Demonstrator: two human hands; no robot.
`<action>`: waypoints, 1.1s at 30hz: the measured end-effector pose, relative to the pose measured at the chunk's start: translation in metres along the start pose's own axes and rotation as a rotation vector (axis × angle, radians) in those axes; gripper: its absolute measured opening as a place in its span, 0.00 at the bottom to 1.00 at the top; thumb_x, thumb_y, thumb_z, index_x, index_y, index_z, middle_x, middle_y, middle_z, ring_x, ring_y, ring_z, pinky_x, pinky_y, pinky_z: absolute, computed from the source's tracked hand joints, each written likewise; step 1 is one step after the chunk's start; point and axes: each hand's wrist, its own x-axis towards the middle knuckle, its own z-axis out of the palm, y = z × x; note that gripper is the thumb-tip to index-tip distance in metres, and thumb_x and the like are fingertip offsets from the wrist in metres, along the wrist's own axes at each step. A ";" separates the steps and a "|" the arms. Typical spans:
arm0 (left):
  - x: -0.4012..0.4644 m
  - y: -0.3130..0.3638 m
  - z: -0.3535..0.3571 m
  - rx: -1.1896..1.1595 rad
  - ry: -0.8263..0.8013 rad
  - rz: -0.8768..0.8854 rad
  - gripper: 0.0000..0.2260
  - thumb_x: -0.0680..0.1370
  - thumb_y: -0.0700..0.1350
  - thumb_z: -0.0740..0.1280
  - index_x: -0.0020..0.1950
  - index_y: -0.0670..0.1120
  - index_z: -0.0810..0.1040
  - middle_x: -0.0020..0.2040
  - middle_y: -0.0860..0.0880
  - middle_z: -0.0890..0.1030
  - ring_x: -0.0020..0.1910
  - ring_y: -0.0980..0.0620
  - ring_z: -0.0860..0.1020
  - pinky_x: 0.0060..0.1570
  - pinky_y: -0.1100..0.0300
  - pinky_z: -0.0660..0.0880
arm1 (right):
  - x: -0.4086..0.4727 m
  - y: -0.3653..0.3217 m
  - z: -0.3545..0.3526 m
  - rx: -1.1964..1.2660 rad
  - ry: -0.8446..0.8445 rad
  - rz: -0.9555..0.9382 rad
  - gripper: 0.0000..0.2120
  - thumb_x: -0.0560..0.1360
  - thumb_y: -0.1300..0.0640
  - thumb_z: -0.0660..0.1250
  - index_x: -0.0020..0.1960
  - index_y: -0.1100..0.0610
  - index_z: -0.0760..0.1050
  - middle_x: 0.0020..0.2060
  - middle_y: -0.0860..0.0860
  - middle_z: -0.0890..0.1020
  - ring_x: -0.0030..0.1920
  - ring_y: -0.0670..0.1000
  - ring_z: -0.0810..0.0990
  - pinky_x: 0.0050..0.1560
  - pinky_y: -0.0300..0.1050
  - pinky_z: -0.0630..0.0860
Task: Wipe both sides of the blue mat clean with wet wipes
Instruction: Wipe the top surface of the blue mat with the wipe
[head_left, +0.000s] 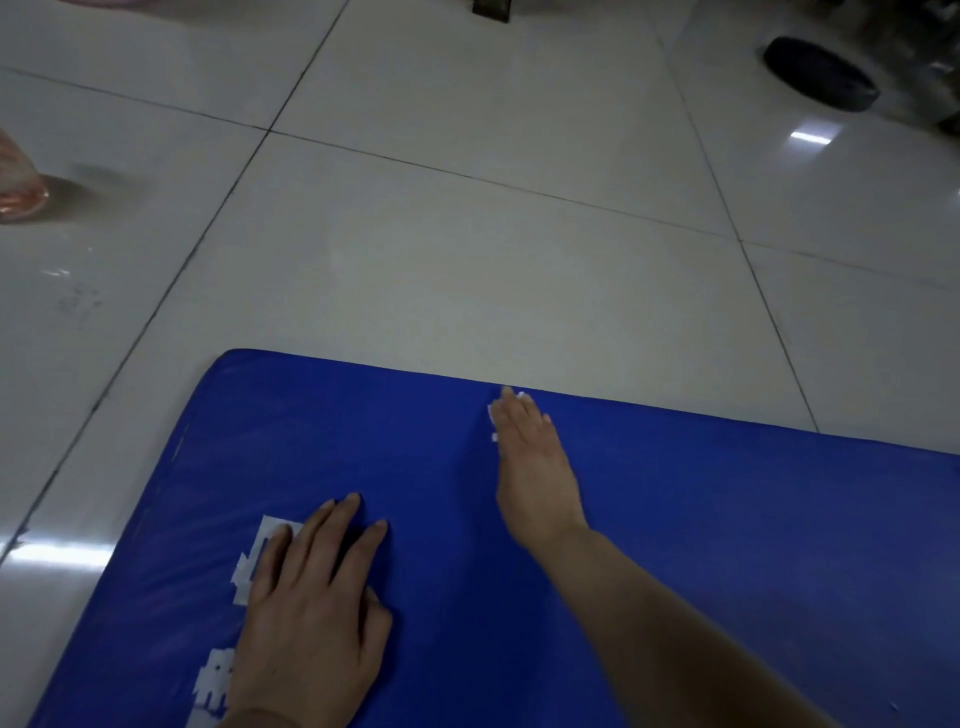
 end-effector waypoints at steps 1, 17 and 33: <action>0.000 0.000 0.000 0.004 -0.007 0.001 0.24 0.70 0.50 0.55 0.62 0.46 0.79 0.68 0.45 0.74 0.68 0.47 0.68 0.71 0.50 0.51 | -0.002 0.010 -0.004 -0.003 0.008 0.031 0.31 0.75 0.73 0.57 0.76 0.61 0.54 0.77 0.54 0.52 0.76 0.53 0.47 0.75 0.47 0.42; 0.000 0.000 0.000 0.056 0.045 0.030 0.24 0.71 0.50 0.54 0.61 0.45 0.79 0.67 0.44 0.74 0.67 0.46 0.69 0.67 0.44 0.59 | -0.039 0.018 -0.002 -0.048 0.061 0.142 0.32 0.73 0.70 0.65 0.75 0.61 0.60 0.75 0.54 0.60 0.75 0.54 0.58 0.74 0.45 0.49; -0.002 0.001 0.002 0.091 0.028 0.019 0.25 0.72 0.52 0.54 0.62 0.45 0.79 0.68 0.44 0.73 0.67 0.44 0.70 0.68 0.44 0.58 | -0.087 0.007 0.009 -0.020 0.083 0.137 0.37 0.61 0.72 0.74 0.68 0.61 0.68 0.68 0.56 0.73 0.68 0.57 0.71 0.74 0.50 0.55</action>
